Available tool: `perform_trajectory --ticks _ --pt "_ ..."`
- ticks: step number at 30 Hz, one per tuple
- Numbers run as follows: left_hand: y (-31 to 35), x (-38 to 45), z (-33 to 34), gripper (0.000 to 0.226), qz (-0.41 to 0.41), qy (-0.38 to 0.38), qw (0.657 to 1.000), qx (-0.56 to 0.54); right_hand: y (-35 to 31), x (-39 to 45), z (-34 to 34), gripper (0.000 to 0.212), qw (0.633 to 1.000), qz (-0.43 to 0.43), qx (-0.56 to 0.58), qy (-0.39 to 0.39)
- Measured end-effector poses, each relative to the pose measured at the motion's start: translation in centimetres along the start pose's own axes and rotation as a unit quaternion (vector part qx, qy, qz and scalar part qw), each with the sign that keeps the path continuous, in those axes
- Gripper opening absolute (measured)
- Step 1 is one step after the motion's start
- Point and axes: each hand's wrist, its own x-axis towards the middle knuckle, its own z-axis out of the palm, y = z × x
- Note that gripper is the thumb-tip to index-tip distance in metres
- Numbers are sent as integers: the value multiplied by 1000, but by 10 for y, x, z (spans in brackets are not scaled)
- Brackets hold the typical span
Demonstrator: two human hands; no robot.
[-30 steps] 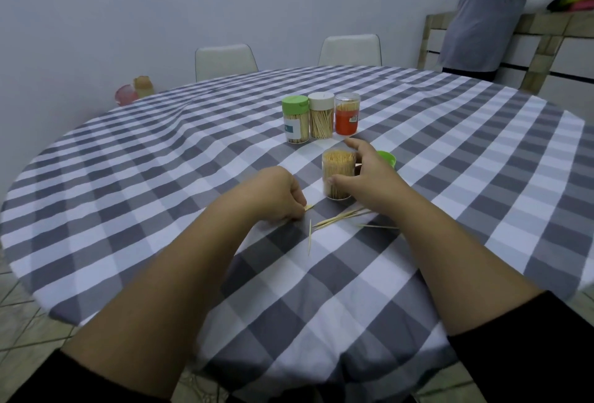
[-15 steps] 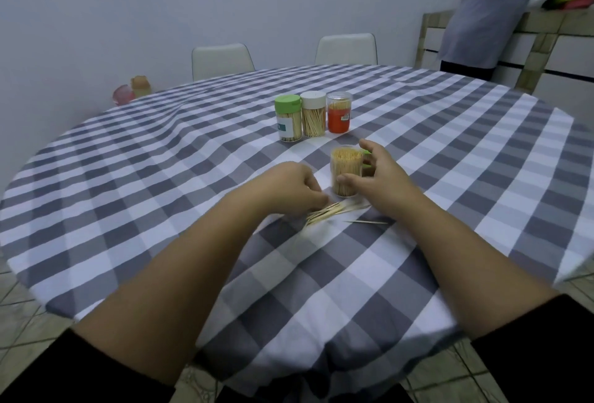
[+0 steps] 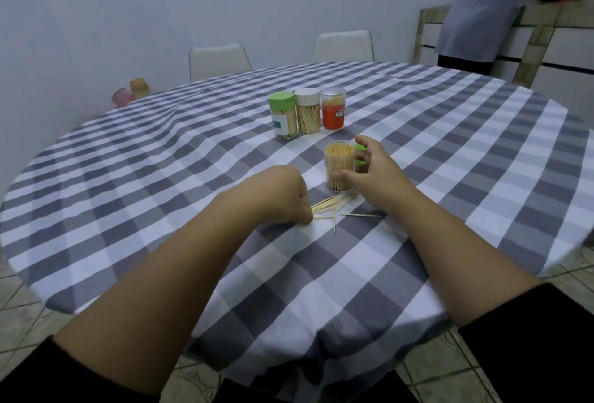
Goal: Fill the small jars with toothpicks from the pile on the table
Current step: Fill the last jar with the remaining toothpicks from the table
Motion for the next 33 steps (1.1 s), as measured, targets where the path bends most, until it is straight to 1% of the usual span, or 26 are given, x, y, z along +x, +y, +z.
perform_trajectory --ticks 5,6,7,8,9,11,12,13,15,18,21,23,27,29,33 --pt "3 9 11 17 27 71 997 -33 2 2 -1 80 1000 -2 6 1" --pt "3 10 13 19 30 97 994 -34 3 3 -2 81 1000 0 11 -2" --pt "3 10 15 27 32 119 992 -31 4 4 -3 81 1000 2 18 -6" --pt "4 10 16 40 35 128 991 -23 5 4 -4 80 1000 6 25 -10" --pt "6 10 17 57 36 116 992 -12 5 5 -5 79 999 9 32 -14" --pt "10 11 19 86 31 54 998 13 6 6 -8 75 998 19 50 -22" --pt "13 10 18 92 29 27 999 22 6 6 -9 75 998 25 59 -24" --pt "15 10 17 93 30 10 999 23 6 7 -10 74 997 30 66 -26" --pt "18 12 16 85 38 -2 999 8 7 7 -10 75 996 34 74 -28" --pt "19 15 14 59 50 -3 999 -11 7 8 -10 74 996 35 78 -29" --pt "18 18 13 44 56 6 998 -26 7 7 -10 74 996 34 73 -28" --pt "20 18 15 44 63 23 998 -18 7 7 -10 75 996 35 72 -28" --pt "27 17 26 52 86 79 992 40 6 6 -10 75 996 38 80 -26" --pt "30 20 32 47 112 98 988 51 5 5 -10 74 996 38 78 -25" --pt "33 22 36 27 143 114 983 23 6 5 -9 73 996 37 76 -21"
